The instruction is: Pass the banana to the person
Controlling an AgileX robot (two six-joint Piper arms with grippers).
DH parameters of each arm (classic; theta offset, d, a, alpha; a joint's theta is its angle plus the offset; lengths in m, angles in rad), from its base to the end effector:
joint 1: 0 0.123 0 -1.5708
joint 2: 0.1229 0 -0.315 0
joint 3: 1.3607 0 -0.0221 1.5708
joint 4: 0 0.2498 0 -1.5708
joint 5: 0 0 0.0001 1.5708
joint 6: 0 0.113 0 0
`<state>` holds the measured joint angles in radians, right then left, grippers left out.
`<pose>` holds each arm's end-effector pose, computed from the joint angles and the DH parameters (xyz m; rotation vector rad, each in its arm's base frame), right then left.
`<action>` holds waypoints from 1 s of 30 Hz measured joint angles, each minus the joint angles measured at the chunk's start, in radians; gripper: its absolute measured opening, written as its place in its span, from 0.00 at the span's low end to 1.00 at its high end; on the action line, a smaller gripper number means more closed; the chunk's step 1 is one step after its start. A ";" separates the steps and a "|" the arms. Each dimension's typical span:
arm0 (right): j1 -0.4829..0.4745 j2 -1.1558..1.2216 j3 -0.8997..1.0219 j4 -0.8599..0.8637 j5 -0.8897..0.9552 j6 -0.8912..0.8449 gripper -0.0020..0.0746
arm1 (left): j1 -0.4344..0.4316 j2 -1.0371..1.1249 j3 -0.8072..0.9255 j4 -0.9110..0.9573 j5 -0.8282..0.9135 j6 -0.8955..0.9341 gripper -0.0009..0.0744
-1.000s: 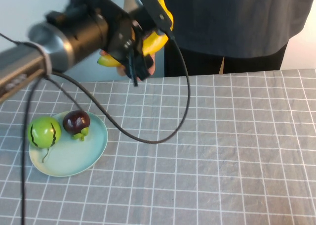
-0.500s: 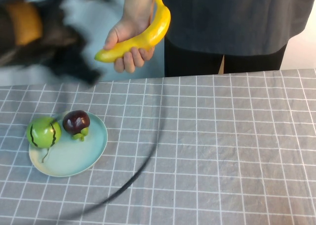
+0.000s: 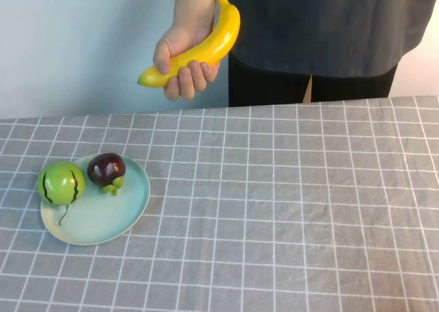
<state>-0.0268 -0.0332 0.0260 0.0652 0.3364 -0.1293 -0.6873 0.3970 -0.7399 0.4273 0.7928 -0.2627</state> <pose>0.0426 0.0013 0.1697 -0.0524 1.8116 -0.0477 0.0575 -0.0040 0.3701 0.4782 1.8129 -0.1587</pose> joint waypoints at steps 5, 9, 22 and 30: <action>0.000 0.000 0.000 0.000 0.000 0.000 0.02 | 0.000 -0.156 0.097 -0.008 0.025 -0.034 0.01; 0.000 0.000 0.000 0.000 0.000 0.000 0.02 | 0.000 -0.235 0.137 -0.004 0.048 -0.052 0.01; 0.000 0.000 0.000 0.000 0.000 0.000 0.02 | 0.108 -0.355 0.525 -0.041 -0.416 -0.032 0.01; 0.000 0.000 0.000 0.000 0.000 0.000 0.02 | 0.427 -0.409 0.723 -0.298 -0.685 0.164 0.01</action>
<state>-0.0268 -0.0332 0.0260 0.0652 0.3364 -0.1293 -0.2599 -0.0123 -0.0172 0.1292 0.1080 -0.0990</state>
